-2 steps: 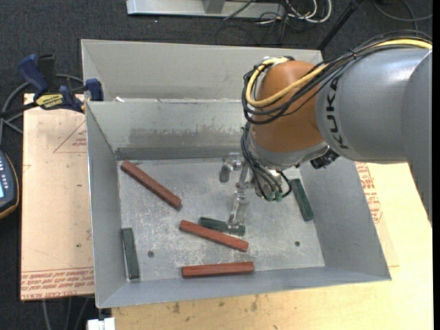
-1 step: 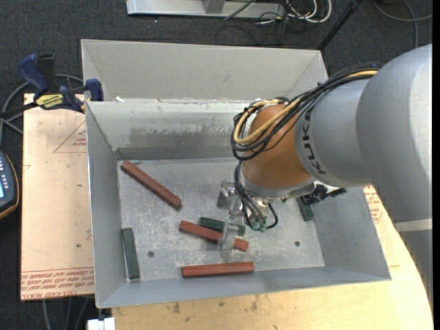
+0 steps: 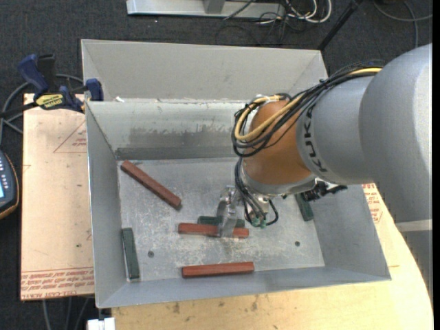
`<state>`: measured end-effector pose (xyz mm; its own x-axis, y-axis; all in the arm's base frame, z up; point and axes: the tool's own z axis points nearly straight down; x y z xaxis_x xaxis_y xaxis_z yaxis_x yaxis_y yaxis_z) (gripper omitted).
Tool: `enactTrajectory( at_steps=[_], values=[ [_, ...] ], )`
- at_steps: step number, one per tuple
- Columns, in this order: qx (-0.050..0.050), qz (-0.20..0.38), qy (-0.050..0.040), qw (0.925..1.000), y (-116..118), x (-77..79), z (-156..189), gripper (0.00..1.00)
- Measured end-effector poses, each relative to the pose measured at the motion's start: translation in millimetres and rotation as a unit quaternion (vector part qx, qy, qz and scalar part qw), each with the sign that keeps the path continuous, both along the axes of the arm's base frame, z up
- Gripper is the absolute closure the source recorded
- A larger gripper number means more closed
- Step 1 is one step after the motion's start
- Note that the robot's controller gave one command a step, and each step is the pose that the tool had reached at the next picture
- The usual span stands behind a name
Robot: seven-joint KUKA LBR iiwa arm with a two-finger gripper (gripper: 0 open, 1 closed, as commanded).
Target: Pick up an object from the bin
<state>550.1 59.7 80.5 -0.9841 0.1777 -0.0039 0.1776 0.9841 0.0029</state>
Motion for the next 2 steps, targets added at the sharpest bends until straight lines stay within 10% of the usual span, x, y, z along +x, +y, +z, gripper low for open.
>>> enactTrajectory(
  at_steps=[2],
  values=[
    [0.0,-0.023,-0.0013,0.9997,-15.7,-13.0,50.3,1.0]
  ],
)
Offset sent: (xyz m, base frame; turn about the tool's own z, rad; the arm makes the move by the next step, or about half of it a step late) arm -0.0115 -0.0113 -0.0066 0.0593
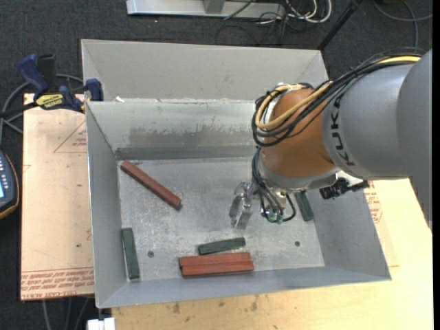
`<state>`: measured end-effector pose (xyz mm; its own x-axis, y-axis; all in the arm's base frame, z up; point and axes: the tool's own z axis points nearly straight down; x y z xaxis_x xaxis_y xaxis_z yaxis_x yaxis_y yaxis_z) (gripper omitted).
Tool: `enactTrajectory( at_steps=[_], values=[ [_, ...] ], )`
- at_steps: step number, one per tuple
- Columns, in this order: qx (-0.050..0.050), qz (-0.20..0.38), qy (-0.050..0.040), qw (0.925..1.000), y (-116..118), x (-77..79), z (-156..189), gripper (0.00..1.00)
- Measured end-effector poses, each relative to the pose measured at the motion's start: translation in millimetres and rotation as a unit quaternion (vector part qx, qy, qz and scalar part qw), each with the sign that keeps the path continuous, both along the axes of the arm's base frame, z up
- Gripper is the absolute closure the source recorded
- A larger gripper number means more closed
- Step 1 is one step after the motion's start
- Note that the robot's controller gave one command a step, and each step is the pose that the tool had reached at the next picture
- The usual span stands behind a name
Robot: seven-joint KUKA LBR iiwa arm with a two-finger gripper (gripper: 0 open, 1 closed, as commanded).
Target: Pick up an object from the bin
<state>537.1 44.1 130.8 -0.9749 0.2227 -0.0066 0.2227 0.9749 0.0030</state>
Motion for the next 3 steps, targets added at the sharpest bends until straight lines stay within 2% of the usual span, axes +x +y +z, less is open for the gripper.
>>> enactTrajectory(
  at_steps=[1,2,3],
  values=[
    [0.0,0.0,0.0027,1.0,-0.1,-1.2,-3.1,0.0],
    [0.0,0.007,-0.0008,1.0,26.8,-56.3,-61.1,0.0],
    [0.001,0.007,-0.0008,1.0,26.4,-54.4,-56.8,1.0]
  ],
)
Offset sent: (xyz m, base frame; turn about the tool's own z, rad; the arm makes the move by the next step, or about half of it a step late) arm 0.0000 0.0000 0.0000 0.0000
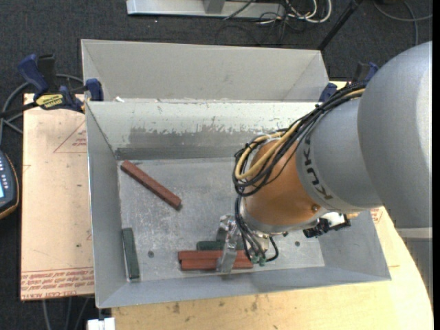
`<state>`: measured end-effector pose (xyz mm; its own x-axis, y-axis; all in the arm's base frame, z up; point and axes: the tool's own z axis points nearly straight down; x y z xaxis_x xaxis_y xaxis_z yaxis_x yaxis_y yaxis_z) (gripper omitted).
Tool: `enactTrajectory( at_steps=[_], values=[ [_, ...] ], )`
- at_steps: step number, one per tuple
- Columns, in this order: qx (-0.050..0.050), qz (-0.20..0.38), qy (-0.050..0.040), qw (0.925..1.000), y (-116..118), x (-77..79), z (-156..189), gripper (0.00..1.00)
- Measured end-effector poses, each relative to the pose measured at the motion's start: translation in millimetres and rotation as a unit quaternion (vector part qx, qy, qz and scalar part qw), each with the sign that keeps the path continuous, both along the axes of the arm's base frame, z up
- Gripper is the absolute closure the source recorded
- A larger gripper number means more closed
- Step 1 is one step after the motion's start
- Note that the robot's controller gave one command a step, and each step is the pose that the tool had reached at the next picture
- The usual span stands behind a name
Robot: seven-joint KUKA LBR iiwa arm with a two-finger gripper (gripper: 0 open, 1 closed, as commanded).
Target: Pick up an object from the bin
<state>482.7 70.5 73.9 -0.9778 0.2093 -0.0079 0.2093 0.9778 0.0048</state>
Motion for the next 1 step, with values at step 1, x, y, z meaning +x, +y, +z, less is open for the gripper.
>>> enactTrajectory(
  at_steps=[1],
  values=[
    [-0.001,0.05,-0.0006,0.9988,-0.3,7.6,137.5,1.0]
  ],
)
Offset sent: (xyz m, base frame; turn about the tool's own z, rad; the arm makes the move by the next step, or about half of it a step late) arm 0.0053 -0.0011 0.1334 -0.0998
